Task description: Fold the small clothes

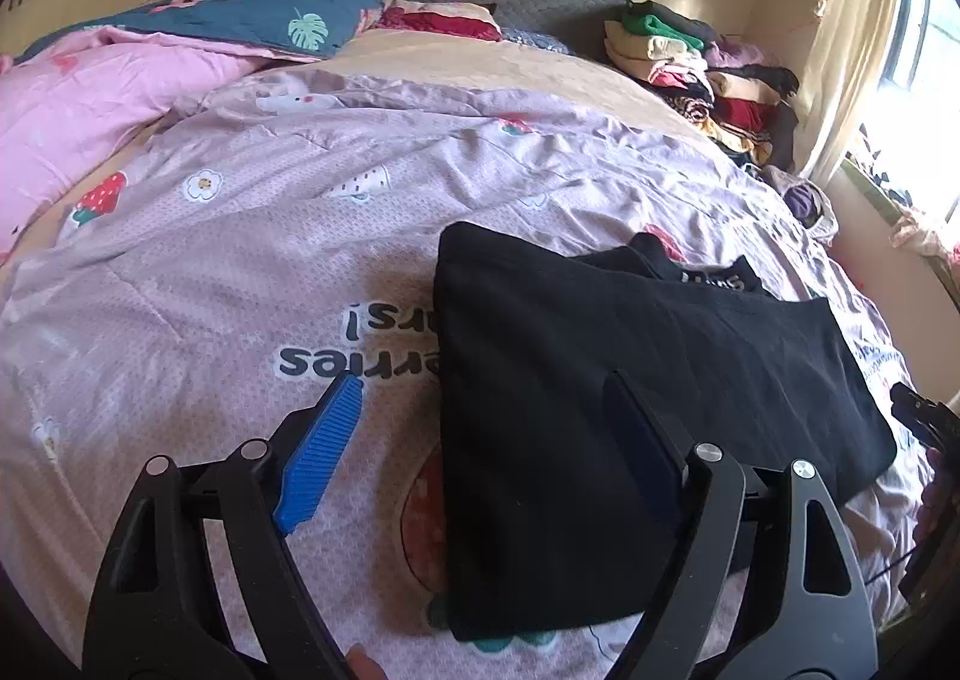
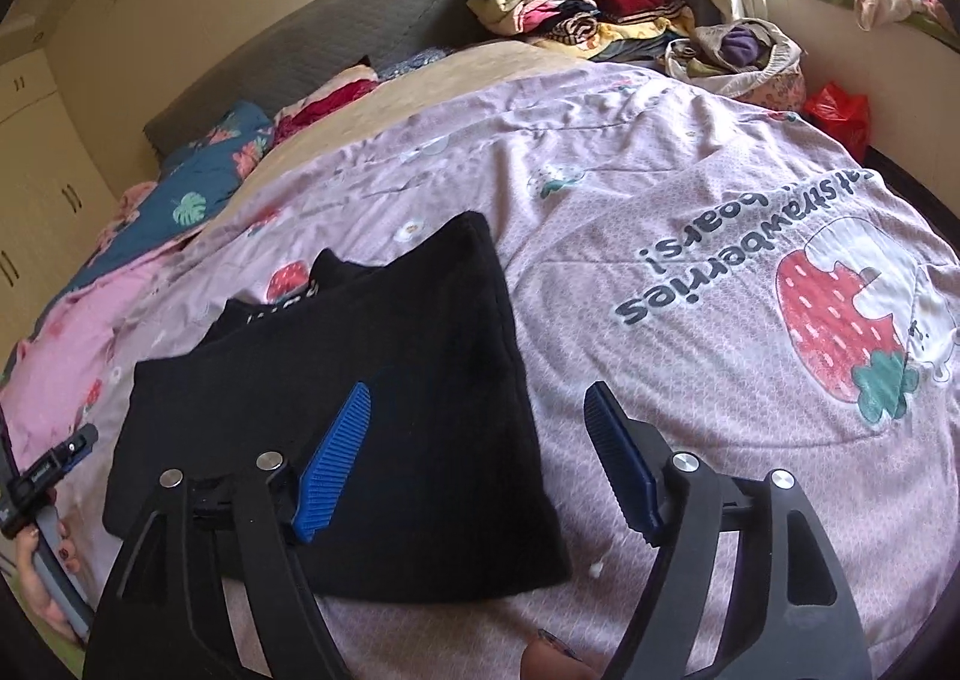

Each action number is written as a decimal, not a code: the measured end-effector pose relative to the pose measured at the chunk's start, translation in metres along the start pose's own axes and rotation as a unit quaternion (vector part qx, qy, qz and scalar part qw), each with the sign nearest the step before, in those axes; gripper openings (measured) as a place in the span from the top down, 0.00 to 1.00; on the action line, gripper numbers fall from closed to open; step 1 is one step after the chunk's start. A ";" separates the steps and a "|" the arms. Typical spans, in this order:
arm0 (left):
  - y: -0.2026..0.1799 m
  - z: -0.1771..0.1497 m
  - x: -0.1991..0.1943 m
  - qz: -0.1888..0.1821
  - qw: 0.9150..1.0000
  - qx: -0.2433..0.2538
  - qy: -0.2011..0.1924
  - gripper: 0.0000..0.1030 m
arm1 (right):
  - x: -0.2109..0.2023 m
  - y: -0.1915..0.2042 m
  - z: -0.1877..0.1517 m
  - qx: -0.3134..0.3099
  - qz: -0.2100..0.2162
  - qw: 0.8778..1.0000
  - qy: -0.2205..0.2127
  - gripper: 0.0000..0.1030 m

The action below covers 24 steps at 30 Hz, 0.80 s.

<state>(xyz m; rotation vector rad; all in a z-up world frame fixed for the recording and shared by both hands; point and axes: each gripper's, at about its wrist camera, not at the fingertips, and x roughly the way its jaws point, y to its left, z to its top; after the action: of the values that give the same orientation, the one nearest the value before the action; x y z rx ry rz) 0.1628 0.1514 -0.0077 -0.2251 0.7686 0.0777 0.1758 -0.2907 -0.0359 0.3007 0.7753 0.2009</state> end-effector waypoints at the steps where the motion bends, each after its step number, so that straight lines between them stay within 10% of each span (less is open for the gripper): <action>1: -0.001 -0.001 -0.002 -0.001 1.000 0.002 0.001 0.27 | 0.000 0.001 -0.002 -0.001 0.002 1.000 0.002 0.28; 17: 0.017 -0.034 0.019 -0.066 0.992 -0.072 0.082 0.27 | 0.011 -0.015 -0.022 0.025 -0.001 0.999 0.037 0.29; 22: 0.017 -0.040 0.019 -0.106 0.987 -0.088 0.087 0.80 | 0.011 -0.019 -0.022 0.031 0.011 0.999 0.038 0.85; 24: 0.012 -0.040 0.014 -0.104 0.988 -0.077 0.082 0.86 | 0.007 -0.021 -0.021 0.037 0.019 0.999 0.032 0.91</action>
<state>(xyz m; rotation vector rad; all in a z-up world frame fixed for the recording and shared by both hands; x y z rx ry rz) 0.1442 0.1532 -0.0475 -0.4614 0.8988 -0.0797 0.1669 -0.3047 -0.0616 0.3805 0.8422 0.2182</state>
